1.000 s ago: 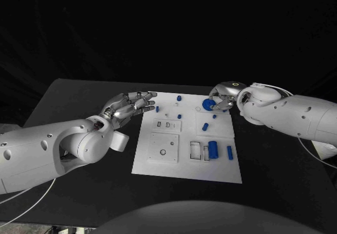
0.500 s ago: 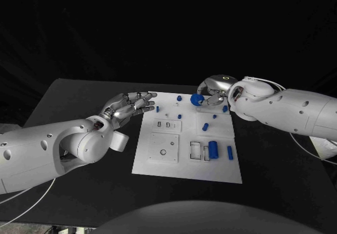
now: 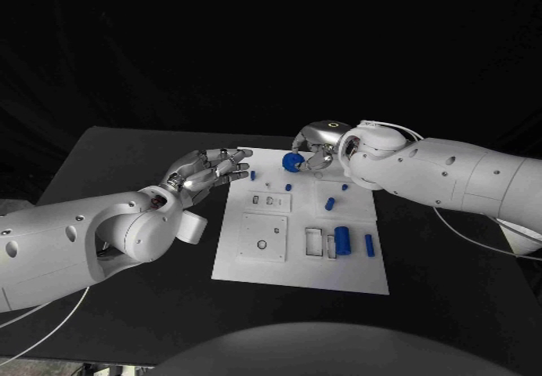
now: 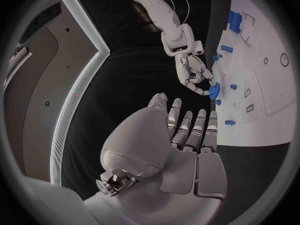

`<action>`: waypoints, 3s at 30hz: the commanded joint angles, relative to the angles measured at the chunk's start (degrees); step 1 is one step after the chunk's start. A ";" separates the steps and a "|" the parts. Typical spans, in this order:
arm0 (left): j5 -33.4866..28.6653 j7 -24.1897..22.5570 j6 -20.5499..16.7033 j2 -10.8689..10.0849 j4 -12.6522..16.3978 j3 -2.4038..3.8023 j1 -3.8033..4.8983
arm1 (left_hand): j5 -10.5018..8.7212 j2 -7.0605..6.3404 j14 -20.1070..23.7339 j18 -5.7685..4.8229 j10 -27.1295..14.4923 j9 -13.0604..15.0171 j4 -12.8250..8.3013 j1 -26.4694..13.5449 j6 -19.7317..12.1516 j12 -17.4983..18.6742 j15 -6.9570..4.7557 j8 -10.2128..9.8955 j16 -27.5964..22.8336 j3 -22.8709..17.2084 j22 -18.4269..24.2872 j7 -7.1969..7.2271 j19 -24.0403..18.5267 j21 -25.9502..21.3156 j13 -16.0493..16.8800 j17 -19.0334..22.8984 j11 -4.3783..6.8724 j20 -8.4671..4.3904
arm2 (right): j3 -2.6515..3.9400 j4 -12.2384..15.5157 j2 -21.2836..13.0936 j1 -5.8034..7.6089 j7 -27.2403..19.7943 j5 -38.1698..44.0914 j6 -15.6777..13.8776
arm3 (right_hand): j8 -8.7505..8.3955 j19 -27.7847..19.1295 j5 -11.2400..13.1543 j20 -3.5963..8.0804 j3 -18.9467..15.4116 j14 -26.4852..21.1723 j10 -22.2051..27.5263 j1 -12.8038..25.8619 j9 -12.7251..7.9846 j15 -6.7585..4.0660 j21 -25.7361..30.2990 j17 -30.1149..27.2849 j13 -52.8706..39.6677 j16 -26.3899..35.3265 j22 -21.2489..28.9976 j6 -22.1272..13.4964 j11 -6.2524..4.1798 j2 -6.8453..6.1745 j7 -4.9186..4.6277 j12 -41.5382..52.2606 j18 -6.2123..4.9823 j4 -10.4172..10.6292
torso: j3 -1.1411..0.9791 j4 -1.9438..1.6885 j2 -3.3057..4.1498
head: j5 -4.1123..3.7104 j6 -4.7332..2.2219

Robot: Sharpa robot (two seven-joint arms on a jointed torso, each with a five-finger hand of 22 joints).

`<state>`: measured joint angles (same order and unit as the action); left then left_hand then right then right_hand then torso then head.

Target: Assemble the parts on the task board

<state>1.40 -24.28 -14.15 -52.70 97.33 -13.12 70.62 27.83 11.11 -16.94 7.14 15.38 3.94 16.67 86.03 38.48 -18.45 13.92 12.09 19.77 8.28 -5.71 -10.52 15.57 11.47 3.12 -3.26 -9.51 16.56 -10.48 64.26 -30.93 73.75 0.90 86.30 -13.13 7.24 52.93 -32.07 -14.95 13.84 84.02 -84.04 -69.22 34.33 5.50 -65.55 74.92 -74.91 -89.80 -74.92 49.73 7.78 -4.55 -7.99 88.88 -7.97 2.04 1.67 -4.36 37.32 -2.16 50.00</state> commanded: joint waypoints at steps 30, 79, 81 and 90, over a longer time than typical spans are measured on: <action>0.30 -0.06 0.78 -0.17 0.42 0.04 0.02 | 0.41 0.20 -0.50 -0.83 0.20 -0.02 -0.11 0.70 -0.11 -0.40 0.15 0.38 0.59 -0.44 -0.02 -0.66 0.36 0.33 0.10 -0.08 -0.42 0.13 | 0.03 -8.96 7.95 -2.03 0.78 1.13 5.62 | -3.83 -2.17 0.41 0.19 2.38 4.84 1.58 0.84 -3.64 0.74 0.78 14.76 -13.02 0.01 -4.94 -4.70 0.53 -0.21 -1.92 -0.80 0.44 -0.30 | -0.05 0.12 0.03 | 0.45 0.00; 0.30 0.64 0.94 0.31 -0.14 0.03 -0.14 | 0.49 0.19 -0.56 -0.85 0.11 -0.03 -0.10 0.87 -0.16 -0.38 0.19 0.44 0.76 -0.58 0.00 -0.78 0.33 0.32 0.08 -0.09 -0.55 0.13 | 0.03 -4.02 4.29 -2.74 -0.20 0.17 -0.09 | -3.56 -2.75 6.68 0.10 1.54 4.32 3.68 1.14 -8.48 1.95 1.17 14.62 -12.40 0.12 -4.78 -9.82 1.77 -0.06 -1.33 -1.51 0.33 -0.97 | -0.05 0.05 0.02 | 0.51 0.00; 0.30 0.70 0.94 0.31 -0.15 0.03 -0.14 | 0.49 0.19 -0.56 -0.85 0.11 -0.03 -0.10 0.87 -0.16 -0.38 0.19 0.44 0.76 -0.58 0.00 -0.78 0.33 0.32 0.08 -0.09 -0.55 0.13 | 0.03 -4.04 4.29 -2.73 -0.16 -0.02 -0.30 | -3.57 -2.81 7.20 0.11 1.37 4.25 3.78 1.18 -8.66 2.00 1.22 14.61 -12.37 0.13 -4.76 -9.91 1.82 -0.06 -1.64 -1.54 0.30 -0.98 | -0.03 0.05 0.00 | 0.54 0.00; 0.30 0.84 0.95 0.27 -0.17 0.03 -0.15 | 0.51 0.22 -0.58 -0.85 0.11 -0.04 -0.08 0.91 -0.19 -0.42 0.21 0.45 0.81 -0.63 0.00 -0.84 0.32 0.33 0.07 -0.09 -0.62 0.13 | 0.03 -3.83 4.34 -2.69 -0.29 -0.57 -0.69 | -3.53 -2.74 8.20 0.13 1.13 4.34 3.93 1.14 -8.93 2.09 1.18 14.63 -12.33 0.12 -4.77 -9.98 1.90 0.03 -1.85 -1.58 0.29 -1.02 | -0.03 0.05 -0.01 | 0.60 0.00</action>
<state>1.45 -23.33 -14.12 -52.51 97.07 -13.13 70.46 28.06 11.30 -17.14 7.14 15.58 3.94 16.66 86.22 38.48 -18.65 14.13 12.31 20.29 7.94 -5.71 -10.52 15.57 11.47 3.14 -3.26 -9.70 16.56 -10.43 60.29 -26.66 71.07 1.07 85.85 -13.21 3.53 50.34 -24.16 -14.84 15.26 84.02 -80.34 -68.39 25.46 7.16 -64.56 74.92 -74.93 -89.80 -74.91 39.66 9.63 -4.76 -9.47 87.63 -7.98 0.97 1.63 -4.31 37.32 -1.58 50.00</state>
